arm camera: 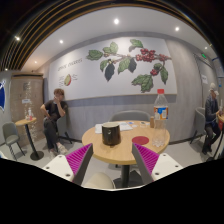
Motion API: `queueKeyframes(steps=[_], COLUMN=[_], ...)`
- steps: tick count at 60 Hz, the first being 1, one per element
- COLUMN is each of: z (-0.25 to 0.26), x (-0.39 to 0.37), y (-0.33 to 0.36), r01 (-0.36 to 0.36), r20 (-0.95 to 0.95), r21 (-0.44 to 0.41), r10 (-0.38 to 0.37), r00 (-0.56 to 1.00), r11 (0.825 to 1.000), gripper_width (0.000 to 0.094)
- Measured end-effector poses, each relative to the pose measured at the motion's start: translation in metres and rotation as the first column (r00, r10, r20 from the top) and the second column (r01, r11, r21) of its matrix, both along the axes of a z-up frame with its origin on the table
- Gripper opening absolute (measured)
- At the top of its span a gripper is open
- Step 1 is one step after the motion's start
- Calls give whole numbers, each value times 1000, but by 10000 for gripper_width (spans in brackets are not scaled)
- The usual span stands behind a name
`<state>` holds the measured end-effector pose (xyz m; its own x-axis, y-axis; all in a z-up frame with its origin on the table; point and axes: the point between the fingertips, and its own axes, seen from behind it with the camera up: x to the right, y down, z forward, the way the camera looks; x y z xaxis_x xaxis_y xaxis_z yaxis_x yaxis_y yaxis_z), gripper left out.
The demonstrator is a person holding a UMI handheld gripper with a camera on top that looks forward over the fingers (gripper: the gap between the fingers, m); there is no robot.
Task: Pour water
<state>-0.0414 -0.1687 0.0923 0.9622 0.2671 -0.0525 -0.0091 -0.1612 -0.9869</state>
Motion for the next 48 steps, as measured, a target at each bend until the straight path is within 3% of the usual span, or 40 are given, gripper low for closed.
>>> queueKeyframes(steps=[13, 24, 35, 48], z=[27, 41, 47, 34], x=[37, 96, 152, 176], y=[20, 70, 114, 212], r01=[37, 153, 245, 250], r20=[-18, 43, 79, 69], r21=[80, 139, 135, 96], r10=[-35, -161, -257, -257], r00=[999, 986, 963, 964], r11=[996, 978, 960, 963], gripper_width=[837, 834, 838, 832])
